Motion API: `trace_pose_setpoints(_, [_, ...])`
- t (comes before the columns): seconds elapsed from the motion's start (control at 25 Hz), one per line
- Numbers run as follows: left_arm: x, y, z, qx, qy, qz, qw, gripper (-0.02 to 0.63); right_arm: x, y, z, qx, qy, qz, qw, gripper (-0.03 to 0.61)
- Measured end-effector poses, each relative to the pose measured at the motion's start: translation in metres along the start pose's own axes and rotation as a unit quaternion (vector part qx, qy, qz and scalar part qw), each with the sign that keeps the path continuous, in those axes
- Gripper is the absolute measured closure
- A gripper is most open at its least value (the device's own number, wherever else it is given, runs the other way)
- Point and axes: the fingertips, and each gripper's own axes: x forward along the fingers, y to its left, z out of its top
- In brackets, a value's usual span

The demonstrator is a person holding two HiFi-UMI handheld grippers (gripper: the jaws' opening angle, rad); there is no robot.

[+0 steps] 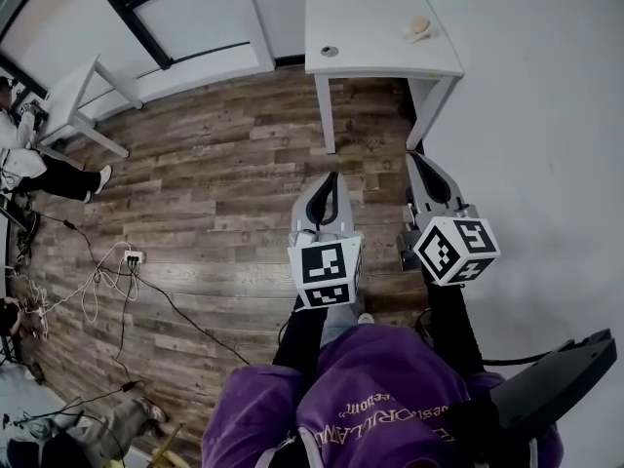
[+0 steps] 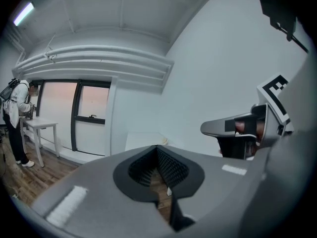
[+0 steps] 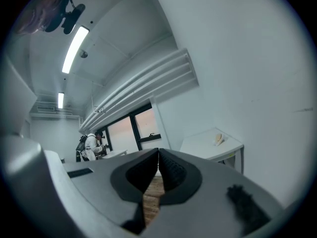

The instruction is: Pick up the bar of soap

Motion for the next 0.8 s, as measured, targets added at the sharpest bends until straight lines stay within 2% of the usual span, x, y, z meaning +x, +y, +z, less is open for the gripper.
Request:
trace_pose_setpoints(0.16, [0.032, 0.026, 0.018, -0.012, -0.014, -0.006, 0.9998, 0.611, 0.042, -0.002, 0.009, -0.002, -0.005, 0.000, 1.000, 0.569])
trace_pose_setpoints(0.36, [0.073, 0.050, 0.022, 0.003, -0.004, -0.017, 0.9998, 0.611, 0.082, -0.014, 0.014, -0.002, -0.009, -0.016, 1.000, 0.569])
trace_pose_setpoints(0.52, [0.100, 0.052, 0.012, -0.012, 0.017, -0.036, 0.9991, 0.611, 0.097, -0.026, 0.009, -0.003, -0.001, -0.027, 1.000, 0.569])
trace_pose_setpoints(0.64, [0.122, 0.045, 0.001, -0.001, 0.030, -0.051, 0.9983, 0.609, 0.109, -0.048, 0.004, 0.002, 0.006, -0.039, 0.999, 0.569])
trace_pose_setpoints(0.8, [0.155, 0.056, 0.007, 0.005, 0.025, -0.039, 0.9989, 0.609, 0.139, -0.072, 0.010, 0.004, 0.000, -0.040, 0.999, 0.568])
